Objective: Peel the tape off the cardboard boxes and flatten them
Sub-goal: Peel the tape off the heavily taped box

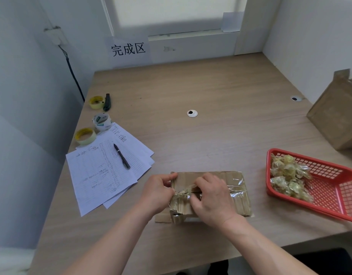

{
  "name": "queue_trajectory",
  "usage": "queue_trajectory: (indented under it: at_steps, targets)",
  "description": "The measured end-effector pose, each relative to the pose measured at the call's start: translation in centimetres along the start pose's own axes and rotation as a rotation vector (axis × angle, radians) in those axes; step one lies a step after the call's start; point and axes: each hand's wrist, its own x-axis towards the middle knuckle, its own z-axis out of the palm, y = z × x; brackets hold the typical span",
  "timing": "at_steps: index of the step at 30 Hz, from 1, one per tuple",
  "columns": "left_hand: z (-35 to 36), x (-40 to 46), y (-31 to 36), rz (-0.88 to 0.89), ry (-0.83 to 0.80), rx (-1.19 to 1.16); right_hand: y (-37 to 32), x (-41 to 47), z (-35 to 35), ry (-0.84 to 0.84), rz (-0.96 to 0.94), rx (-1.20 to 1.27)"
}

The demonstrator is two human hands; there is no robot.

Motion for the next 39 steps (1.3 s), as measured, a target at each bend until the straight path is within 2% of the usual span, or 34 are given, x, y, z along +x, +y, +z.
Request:
queue_trajectory:
  at_steps: [3,9,15,22,28,34,37,39]
  targets:
    - [0.0,0.1,0.0,0.006,-0.001,-0.003,0.1,0.2,-0.1,-0.036,0.003,0.003]
    - [0.0,0.2,0.0,-0.008,-0.005,-0.025,0.7,0.4,-0.6,-0.082,-0.115,0.064]
    - [0.0,-0.3,0.2,-0.018,-0.033,-0.081,0.2,-0.2,-0.9,0.072,-0.196,0.143]
    - [-0.8,0.5,1.5,-0.041,-0.058,-0.116,0.0,-0.9,-0.7,0.164,-0.154,0.058]
    - [-1.0,1.5,2.4,-0.026,-0.143,-0.029,-0.9,-1.2,-1.1,0.075,0.109,0.119]
    - [-1.1,1.5,2.4,0.027,-0.189,0.002,-0.7,-0.2,-1.2,0.079,0.129,0.148]
    - [-1.2,1.3,1.3,0.053,-0.262,0.095,-0.2,-0.1,-0.9,0.086,0.056,0.113]
    - [-1.6,1.2,0.6,0.024,-0.307,0.053,0.0,-0.3,-0.7,0.096,-0.024,0.095]
